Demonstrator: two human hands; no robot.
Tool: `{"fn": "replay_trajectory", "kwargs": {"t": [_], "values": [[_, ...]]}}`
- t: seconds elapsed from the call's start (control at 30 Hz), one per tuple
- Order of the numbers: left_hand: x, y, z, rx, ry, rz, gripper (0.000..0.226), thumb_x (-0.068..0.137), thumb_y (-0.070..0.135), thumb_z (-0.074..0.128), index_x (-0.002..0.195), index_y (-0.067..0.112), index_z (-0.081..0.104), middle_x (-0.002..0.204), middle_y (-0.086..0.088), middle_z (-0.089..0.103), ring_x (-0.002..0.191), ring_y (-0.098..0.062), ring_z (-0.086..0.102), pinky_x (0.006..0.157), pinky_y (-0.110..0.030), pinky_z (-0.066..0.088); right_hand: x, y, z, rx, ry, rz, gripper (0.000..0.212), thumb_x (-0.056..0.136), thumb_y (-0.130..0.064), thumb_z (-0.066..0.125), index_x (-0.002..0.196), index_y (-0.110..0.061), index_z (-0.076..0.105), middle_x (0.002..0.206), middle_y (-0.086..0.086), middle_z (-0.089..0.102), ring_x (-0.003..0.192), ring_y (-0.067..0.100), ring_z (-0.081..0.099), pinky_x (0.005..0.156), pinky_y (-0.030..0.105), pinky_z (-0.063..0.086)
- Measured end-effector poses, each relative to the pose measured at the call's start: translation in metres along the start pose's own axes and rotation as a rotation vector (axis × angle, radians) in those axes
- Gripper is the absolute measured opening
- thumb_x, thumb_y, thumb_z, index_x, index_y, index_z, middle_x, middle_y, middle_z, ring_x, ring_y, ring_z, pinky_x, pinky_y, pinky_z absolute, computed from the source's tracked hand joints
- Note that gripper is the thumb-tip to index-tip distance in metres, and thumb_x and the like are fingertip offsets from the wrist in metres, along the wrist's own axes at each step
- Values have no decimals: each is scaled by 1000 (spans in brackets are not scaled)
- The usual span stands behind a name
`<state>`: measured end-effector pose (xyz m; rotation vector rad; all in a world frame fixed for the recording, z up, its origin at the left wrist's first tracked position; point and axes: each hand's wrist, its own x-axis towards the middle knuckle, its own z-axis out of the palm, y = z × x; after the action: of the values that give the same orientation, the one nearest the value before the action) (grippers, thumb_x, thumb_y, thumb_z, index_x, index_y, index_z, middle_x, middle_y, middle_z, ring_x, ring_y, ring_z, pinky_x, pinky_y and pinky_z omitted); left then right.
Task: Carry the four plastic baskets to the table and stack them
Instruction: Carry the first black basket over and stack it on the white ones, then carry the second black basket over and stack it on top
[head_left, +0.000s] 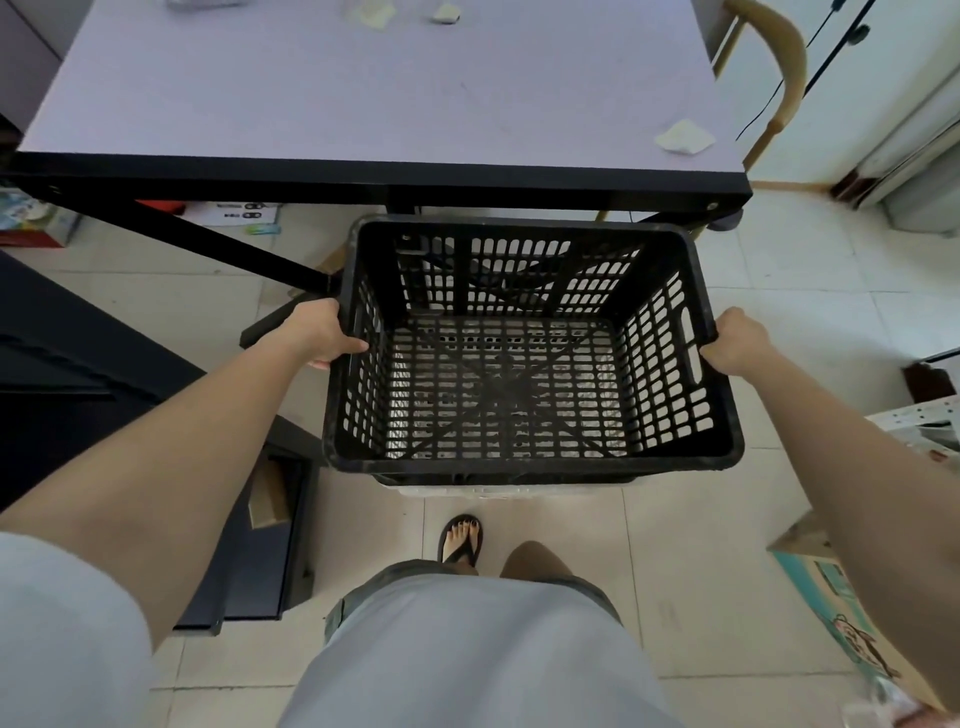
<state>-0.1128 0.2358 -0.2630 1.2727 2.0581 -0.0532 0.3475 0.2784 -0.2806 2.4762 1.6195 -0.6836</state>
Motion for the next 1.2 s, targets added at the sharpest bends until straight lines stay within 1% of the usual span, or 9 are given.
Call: {"fn": "replay_trajectory", "kwargs": {"t": [0.2,0.33,0.43,0.53,0.63,0.87,0.97,1.1,1.2], "values": [[-9,2,0,81,30,-15,44,89,27,66,124,5,50,116,-18,63,94,-34,67,69,-40,61,-2,0,-4,-11,-44,-22,42,88,-8,56,125,6,41,123,27,54,113,43,53,82,39,44],[-25,9,-5,145,36,-46,45,91,26,63,127,3,51,117,-19,60,86,-31,60,59,-34,57,-7,-1,-6,-30,-42,-57,44,87,-8,56,126,7,41,124,27,52,112,42,54,78,35,43],[-46,12,-9,116,104,-77,48,93,20,60,135,1,44,127,-22,54,102,-37,59,79,-41,56,-14,-2,-2,-57,8,-98,54,85,-14,59,130,7,38,130,27,45,117,42,49,93,44,47],[-77,8,-13,71,183,-119,46,95,17,56,136,1,43,131,-22,52,115,-38,55,88,-42,51,-27,-11,-1,-134,125,-177,61,83,-18,61,135,-2,33,137,24,36,126,40,37,101,52,41],[-121,-11,-15,68,208,-187,40,94,18,58,129,2,51,128,-22,55,113,-37,56,89,-41,50,-43,-35,-3,-193,171,-376,64,81,-19,63,137,-9,34,140,20,34,130,40,31,101,55,37],[-236,-77,15,31,167,-382,40,97,24,51,127,-1,59,134,-17,56,124,-33,51,104,-35,40,-99,-141,23,-288,-62,-823,51,86,-18,55,133,-7,38,134,21,41,122,40,43,96,47,46],[-290,-120,23,23,130,-491,40,98,29,48,123,1,63,132,-15,59,123,-30,54,106,-37,41,-155,-196,46,-369,-86,-1044,48,88,-22,52,131,-7,39,132,20,41,117,41,47,91,46,48],[-364,-168,38,-82,234,-670,38,101,22,42,133,5,55,140,-13,53,130,-28,49,107,-33,38,-253,-254,80,-432,-113,-1347,47,89,-23,52,132,-9,42,132,18,44,118,40,48,92,46,49],[-416,-207,57,-131,287,-779,38,97,23,47,126,2,60,134,-16,58,123,-33,54,104,-35,43,-334,-279,110,-507,-158,-1514,46,91,-22,50,134,-10,40,133,17,44,119,37,47,90,45,49]]}}
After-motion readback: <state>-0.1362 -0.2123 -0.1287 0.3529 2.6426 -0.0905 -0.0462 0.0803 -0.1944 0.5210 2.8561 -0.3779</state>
